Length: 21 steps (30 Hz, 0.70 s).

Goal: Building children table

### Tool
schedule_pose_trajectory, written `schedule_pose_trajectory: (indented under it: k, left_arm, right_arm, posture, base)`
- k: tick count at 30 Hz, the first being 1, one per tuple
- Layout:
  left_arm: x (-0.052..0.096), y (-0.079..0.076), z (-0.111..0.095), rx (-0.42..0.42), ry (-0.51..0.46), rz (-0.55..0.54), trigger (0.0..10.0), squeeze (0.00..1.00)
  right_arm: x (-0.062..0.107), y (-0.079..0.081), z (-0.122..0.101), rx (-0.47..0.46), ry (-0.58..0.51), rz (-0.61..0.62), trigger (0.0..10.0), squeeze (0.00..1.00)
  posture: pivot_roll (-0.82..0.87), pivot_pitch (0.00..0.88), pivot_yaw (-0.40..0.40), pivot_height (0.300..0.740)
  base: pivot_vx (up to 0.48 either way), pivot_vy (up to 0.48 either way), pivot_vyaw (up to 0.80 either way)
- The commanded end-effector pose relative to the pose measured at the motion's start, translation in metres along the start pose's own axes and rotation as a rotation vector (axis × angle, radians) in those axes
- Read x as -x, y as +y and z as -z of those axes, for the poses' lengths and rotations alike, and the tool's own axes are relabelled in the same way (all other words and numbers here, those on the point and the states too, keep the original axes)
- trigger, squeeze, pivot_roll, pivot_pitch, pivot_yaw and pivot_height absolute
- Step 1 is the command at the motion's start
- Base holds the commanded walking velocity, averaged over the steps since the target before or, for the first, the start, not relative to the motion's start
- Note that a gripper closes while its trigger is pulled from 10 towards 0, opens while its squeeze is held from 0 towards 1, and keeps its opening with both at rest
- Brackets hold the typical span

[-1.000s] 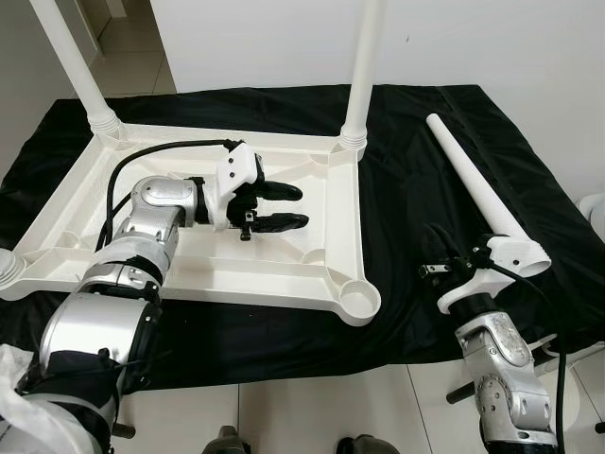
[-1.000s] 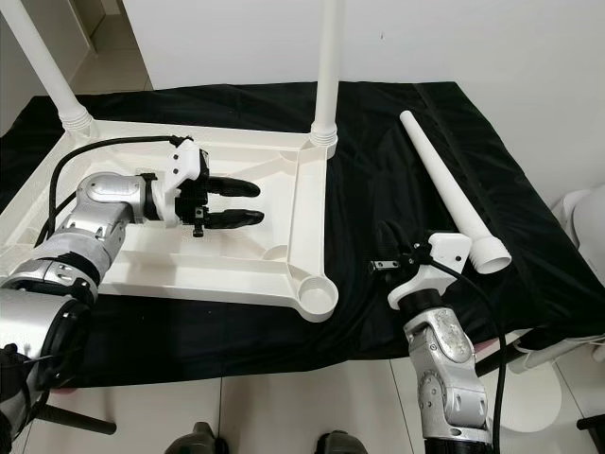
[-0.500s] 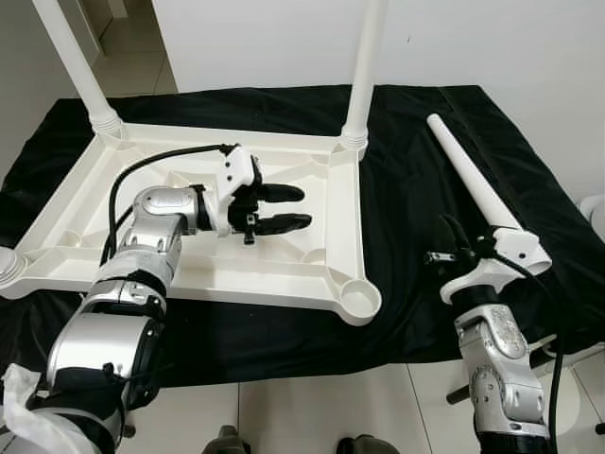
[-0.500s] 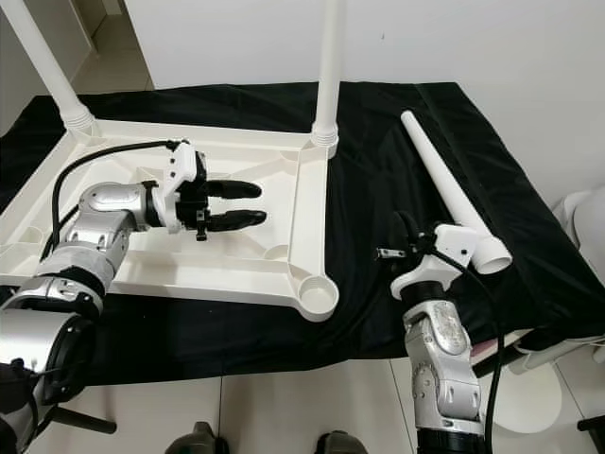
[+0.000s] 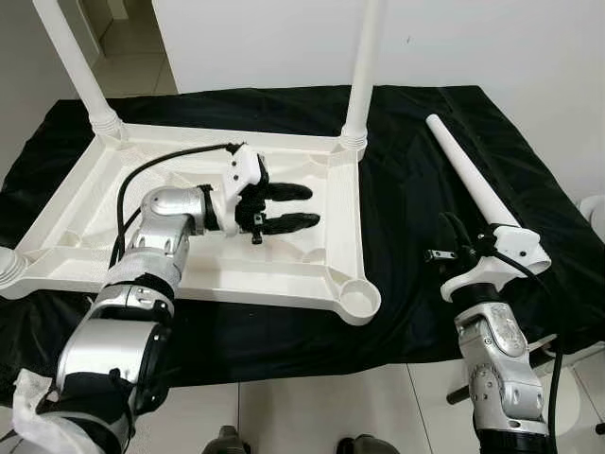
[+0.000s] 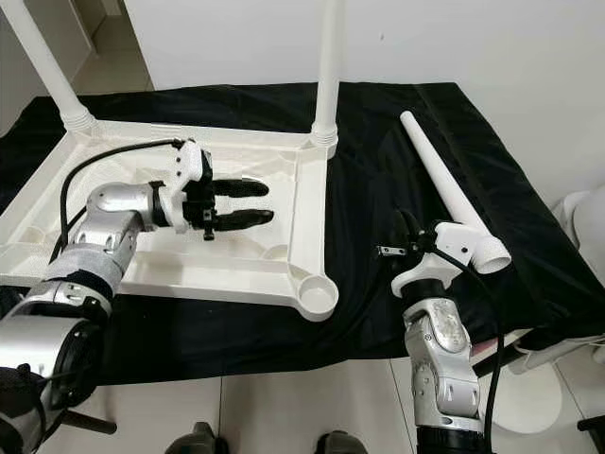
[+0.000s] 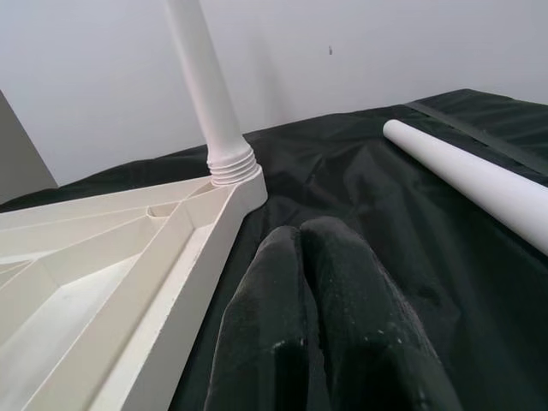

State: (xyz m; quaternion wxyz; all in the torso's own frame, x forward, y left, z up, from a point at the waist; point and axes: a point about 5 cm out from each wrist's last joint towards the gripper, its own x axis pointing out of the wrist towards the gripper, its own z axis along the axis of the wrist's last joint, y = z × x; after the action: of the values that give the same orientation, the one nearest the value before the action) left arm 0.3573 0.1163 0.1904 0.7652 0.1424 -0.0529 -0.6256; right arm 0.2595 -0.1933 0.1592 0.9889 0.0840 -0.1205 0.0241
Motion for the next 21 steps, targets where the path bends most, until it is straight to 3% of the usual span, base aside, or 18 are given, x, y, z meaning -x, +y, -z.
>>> schedule_pose_trajectory:
  k: [1,21]
  left_arm:
    - [0.005,0.022,0.001,0.01,0.004,-0.476,10.0,0.0]
    - [-0.002,0.019,0.015,0.109,0.069,-0.572,10.0,0.0]
  right_arm:
    - [0.001,-0.001,0.002,0.004,0.005,0.012,10.0,0.0]
    - [-0.001,-0.001,0.003,-0.001,-0.001,0.025,10.0,0.0]
  posture:
    - [-0.01,0.01,0.035,0.74]
    - [0.0,0.027,0.027,0.74]
  base:
    - [0.0,0.0,0.0]
    - [0.0,0.0,0.0]
